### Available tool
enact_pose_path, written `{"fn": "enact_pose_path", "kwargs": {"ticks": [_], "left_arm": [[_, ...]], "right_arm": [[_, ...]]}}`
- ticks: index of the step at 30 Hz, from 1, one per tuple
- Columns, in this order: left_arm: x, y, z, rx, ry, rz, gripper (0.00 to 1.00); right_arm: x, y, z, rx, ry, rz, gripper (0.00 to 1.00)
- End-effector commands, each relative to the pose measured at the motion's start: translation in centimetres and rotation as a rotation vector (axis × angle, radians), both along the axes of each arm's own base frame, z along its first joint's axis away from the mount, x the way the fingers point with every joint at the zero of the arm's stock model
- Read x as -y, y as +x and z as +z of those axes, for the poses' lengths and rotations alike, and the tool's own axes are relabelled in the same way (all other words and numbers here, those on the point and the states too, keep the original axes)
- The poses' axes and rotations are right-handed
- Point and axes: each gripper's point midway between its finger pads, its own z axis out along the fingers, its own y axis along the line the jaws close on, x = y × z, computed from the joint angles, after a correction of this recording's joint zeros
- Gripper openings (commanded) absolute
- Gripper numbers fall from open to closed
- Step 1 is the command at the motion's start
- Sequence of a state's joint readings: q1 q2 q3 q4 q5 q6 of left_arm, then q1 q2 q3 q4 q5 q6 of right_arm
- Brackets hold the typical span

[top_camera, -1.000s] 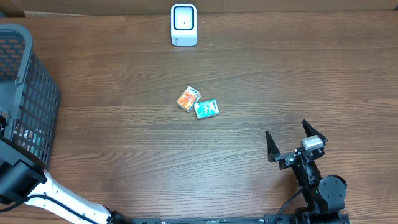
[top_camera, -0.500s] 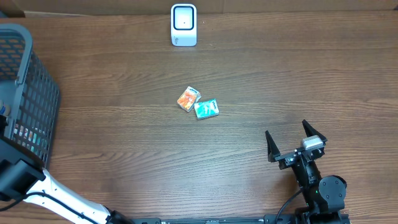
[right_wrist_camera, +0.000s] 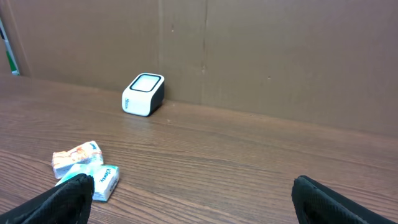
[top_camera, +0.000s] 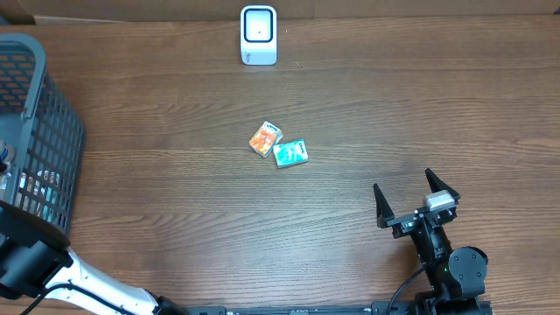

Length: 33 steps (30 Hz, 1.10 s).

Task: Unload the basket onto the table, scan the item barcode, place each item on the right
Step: 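Reach the left gripper into the basket and grasp the bagged bread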

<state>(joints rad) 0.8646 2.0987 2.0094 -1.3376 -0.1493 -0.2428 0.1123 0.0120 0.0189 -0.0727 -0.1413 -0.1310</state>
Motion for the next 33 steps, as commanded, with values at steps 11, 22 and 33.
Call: {"fn": "enact_pose_path", "kwargs": {"ticks": [11,22,33], "left_arm": [[1.9,0.7,-4.8,-0.028,-0.132,-0.337,1.0],[1.2,-0.5,-6.8,-0.098,-0.101,-0.356,1.0],[0.3,-0.5,-7.8,-0.12,-0.058,-0.36,1.0]], "right_arm": [[0.0,0.0,-0.3,0.001,-0.001,-0.004,1.0],[0.0,0.0,-0.3,0.001,-0.001,-0.004,1.0],[0.0,0.0,-0.2,0.001,-0.001,-0.004,1.0]]}}
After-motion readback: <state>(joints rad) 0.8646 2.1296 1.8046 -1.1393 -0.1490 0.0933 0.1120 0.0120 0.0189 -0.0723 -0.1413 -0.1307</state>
